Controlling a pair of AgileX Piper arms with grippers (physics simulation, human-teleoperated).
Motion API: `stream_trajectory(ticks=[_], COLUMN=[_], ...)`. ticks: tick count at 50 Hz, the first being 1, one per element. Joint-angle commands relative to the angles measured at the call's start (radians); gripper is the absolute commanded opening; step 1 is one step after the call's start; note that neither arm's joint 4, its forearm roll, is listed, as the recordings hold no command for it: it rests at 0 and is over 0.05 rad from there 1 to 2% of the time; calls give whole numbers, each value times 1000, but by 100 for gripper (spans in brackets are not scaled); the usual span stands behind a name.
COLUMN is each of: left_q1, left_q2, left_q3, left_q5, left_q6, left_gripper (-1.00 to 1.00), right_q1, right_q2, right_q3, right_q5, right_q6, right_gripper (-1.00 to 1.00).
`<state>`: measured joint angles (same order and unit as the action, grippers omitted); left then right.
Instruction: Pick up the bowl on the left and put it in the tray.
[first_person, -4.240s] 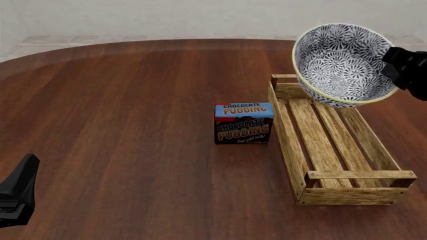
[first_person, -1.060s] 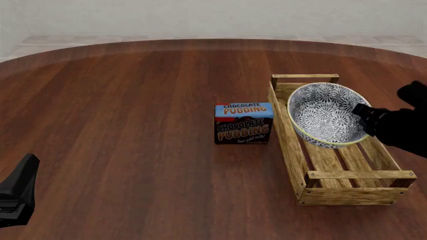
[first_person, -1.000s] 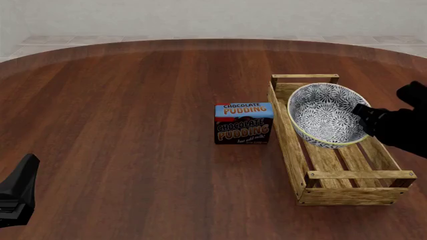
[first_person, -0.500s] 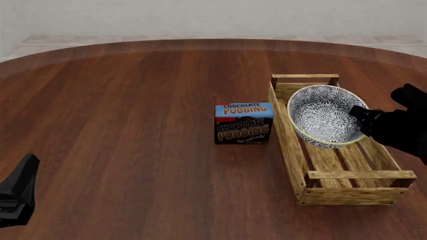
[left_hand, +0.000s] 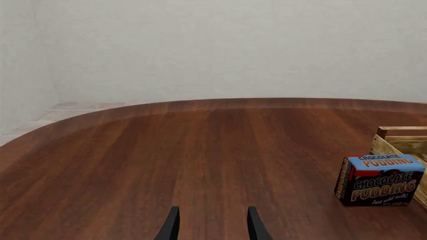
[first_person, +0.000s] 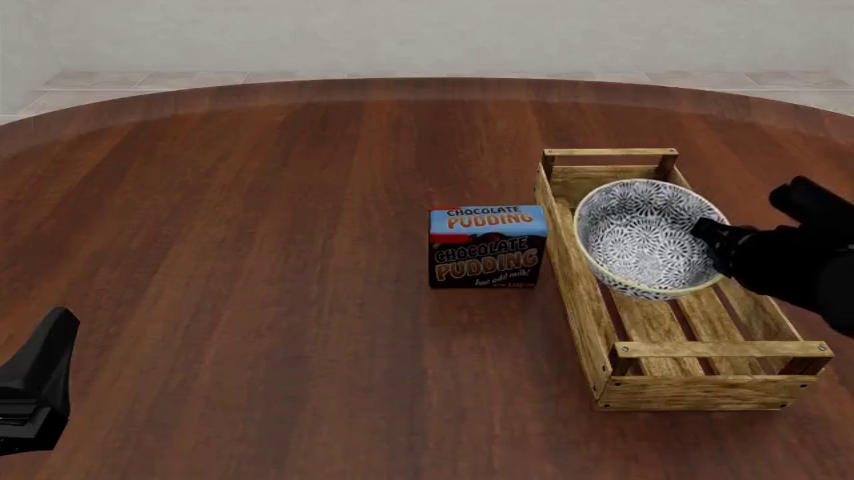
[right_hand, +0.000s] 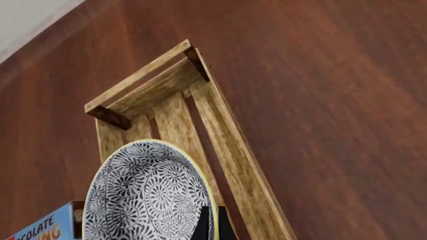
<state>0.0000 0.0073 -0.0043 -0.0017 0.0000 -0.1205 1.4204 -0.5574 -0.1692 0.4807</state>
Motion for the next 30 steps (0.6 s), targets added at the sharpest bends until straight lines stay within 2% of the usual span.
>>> stream_trajectory(ticks=[1, 10, 11, 12, 13, 15, 17, 30], left_q1=[0, 0, 0, 0, 0, 0, 0, 0], left_q2=[0, 0, 0, 0, 0, 0, 0, 0], left_q3=[0, 0, 0, 0, 0, 0, 0, 0], left_q5=[0, 0, 0, 0, 0, 0, 0, 0], left_q6=[0, 0, 0, 0, 0, 0, 0, 0], left_gripper=[100, 100, 100, 100, 100, 100, 100, 100], right_q1=[-7, 8, 20, 4, 31, 12, 32, 11], right_q2=[24, 31, 25, 36, 37, 36, 32, -22], right_q3=[-8, -7, -8, -9, -4, -7, -4, 1], right_q5=[-18, -23, -23, -22, -31, -28, -31, -7], right_q6=[2, 11, -2, 5, 21, 5, 17, -4], right_gripper=[-100, -100, -100, 100, 100, 100, 100, 100])
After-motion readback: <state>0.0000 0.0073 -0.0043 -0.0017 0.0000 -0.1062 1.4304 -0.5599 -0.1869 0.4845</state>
